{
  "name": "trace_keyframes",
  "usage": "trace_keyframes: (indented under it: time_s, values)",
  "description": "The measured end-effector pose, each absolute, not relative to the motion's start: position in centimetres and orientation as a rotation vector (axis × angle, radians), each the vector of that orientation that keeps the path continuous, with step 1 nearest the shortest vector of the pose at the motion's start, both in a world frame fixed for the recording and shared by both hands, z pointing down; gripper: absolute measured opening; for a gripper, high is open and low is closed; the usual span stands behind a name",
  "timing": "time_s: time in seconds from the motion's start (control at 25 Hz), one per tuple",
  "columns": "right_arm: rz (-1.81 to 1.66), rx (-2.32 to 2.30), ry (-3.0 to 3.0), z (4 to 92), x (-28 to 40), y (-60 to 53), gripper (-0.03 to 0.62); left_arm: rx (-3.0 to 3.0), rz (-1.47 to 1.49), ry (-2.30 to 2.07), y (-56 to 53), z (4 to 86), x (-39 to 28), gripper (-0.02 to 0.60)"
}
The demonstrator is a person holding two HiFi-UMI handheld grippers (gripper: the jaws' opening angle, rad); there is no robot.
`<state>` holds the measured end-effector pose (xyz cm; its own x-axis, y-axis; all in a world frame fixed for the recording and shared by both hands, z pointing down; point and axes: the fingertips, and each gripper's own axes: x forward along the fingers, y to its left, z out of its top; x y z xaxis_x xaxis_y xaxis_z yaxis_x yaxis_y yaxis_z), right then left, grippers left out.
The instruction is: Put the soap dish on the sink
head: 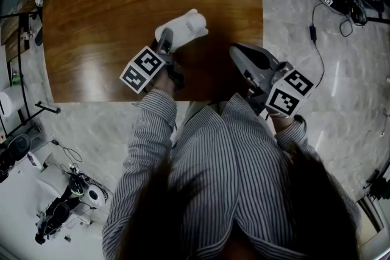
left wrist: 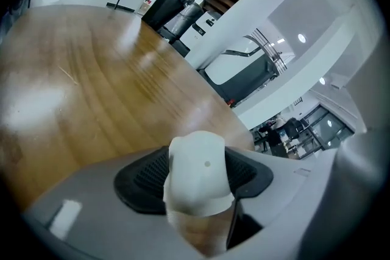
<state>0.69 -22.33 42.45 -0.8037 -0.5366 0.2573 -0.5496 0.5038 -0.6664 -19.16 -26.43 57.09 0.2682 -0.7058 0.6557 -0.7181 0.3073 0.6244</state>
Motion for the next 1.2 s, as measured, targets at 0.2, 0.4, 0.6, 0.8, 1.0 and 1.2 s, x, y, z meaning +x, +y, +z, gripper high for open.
trace_keyframes:
  time_s: [0.2,0.4,0.6,0.8,1.0,1.2]
  values:
    - [1.216,1.001,-2.702,42.7,1.2,-22.6,0.002,1.415,0.047,-1.454,-26.7,57.1,-19.0,0.262]
    - [1.212,1.005,-2.703,42.7,1.4,-22.6,0.001,1.405,0.050,-1.471,-26.6,57.3,-19.1,0.266]
    - [1.197,1.014,-2.697,42.7,1.9,-22.6,0.002,1.383,0.050,-1.484,-26.5,57.5,-19.1,0.299]
    - [1.154,1.009,-2.690,42.4,1.8,-22.4,0.002,1.411,-0.022,-1.448,-25.9,55.5,-18.9,0.299]
    - [1.095,0.974,-2.712,41.6,1.4,-21.8,0.002,1.490,-0.096,-1.434,-24.2,51.7,-18.6,0.280]
    - [1.048,0.923,-2.737,40.5,0.0,-20.8,0.002,1.554,-0.170,-1.396,-21.2,48.6,-17.9,0.216]
